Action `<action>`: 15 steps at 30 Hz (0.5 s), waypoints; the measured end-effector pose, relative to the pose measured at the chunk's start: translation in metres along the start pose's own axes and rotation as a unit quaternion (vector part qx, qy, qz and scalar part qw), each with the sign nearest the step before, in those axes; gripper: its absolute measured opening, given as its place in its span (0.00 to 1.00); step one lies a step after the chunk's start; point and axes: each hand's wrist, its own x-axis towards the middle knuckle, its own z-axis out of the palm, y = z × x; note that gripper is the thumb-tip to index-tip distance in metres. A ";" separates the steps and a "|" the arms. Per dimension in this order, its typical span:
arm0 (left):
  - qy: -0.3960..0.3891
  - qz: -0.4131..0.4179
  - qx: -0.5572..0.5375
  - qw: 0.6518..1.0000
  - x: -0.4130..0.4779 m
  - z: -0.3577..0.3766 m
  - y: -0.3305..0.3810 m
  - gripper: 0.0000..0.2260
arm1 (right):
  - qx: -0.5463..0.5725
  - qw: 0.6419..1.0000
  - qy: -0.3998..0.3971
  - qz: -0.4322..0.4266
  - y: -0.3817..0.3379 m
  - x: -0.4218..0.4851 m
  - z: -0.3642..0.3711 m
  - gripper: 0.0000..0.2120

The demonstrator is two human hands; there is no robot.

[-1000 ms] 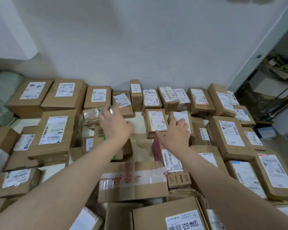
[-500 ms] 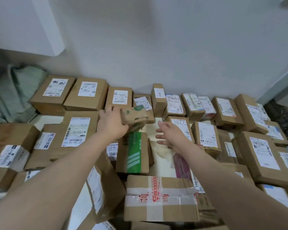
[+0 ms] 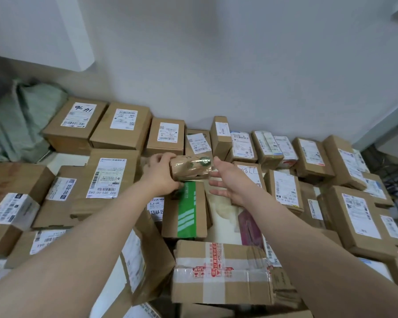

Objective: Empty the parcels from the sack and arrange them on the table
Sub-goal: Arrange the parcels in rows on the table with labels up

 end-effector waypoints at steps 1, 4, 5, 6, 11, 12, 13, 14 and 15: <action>0.019 0.001 -0.023 1.000 -0.001 0.005 -0.002 0.36 | -0.002 1.000 0.002 0.003 0.002 0.001 -0.002 0.22; 0.063 0.059 0.012 0.996 -0.003 0.013 -0.002 0.32 | 0.000 1.000 0.010 0.014 0.007 0.004 -0.008 0.29; 0.077 0.088 0.049 0.992 -0.004 0.015 -0.001 0.31 | 0.008 1.000 0.010 0.022 0.008 0.006 -0.010 0.29; 0.090 0.114 0.082 0.986 -0.005 0.014 0.000 0.31 | 0.026 0.999 0.008 0.030 0.007 0.006 -0.011 0.27; 0.142 0.218 0.166 0.951 -0.017 0.007 0.012 0.30 | 0.086 0.994 0.003 0.060 0.000 0.017 -0.010 0.26; 0.143 0.252 0.159 0.944 -0.019 0.007 0.013 0.30 | 0.088 0.994 0.006 0.059 -0.001 0.019 -0.010 0.28; 0.139 0.283 0.147 0.938 -0.021 0.008 0.014 0.29 | 0.101 0.993 0.010 0.054 -0.003 0.018 -0.010 0.29; 0.133 0.306 0.131 0.934 -0.022 0.009 0.014 0.29 | 0.132 0.990 0.011 0.045 -0.003 0.018 -0.012 0.31; 0.129 0.317 0.105 0.934 -0.023 0.010 0.015 0.30 | 0.170 0.985 0.002 0.032 -0.002 0.020 -0.016 0.33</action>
